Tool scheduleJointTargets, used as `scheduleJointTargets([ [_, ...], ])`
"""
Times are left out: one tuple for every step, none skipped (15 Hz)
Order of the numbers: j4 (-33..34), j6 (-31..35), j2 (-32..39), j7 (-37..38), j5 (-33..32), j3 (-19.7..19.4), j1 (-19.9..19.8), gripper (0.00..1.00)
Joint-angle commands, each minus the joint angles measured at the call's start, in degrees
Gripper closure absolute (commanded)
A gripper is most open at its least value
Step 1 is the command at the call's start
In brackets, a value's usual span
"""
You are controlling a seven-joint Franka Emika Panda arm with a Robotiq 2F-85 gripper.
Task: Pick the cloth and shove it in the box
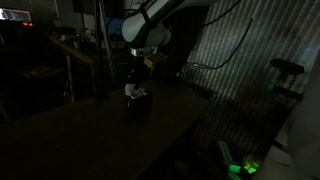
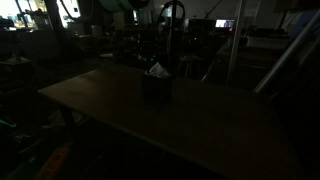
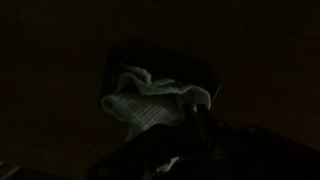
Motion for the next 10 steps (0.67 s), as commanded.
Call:
scheduleJointTargets([
  [-0.8,-2.0,-3.8,1.9,-3.4,-0.9,0.7,0.87],
  [-0.6,-2.5,-4.2,2.1,-4.2,-1.0,0.7,0.88],
  [-0.1,-2.8,-4.4,2.4,-5.1,-1.1,0.7,0.87],
  [0.2,-3.0,-4.6,2.7,-5.6,-1.2,0.6,0.87],
  [0.8,-3.3,-4.7,3.0,-5.9,-1.3,0.6,0.86],
  [1.3,-3.5,-4.7,3.3,-6.3,-1.4,0.5,0.86],
  [1.8,-3.9,-4.9,3.3,-6.5,-1.5,0.5,0.85],
  [2.3,-4.2,-5.0,3.5,-6.8,-1.5,0.4,0.85],
  [3.0,-4.5,-4.8,3.9,-7.1,-1.7,0.4,0.85],
  [3.7,-4.8,-4.9,4.0,-7.1,-1.7,0.3,0.86],
])
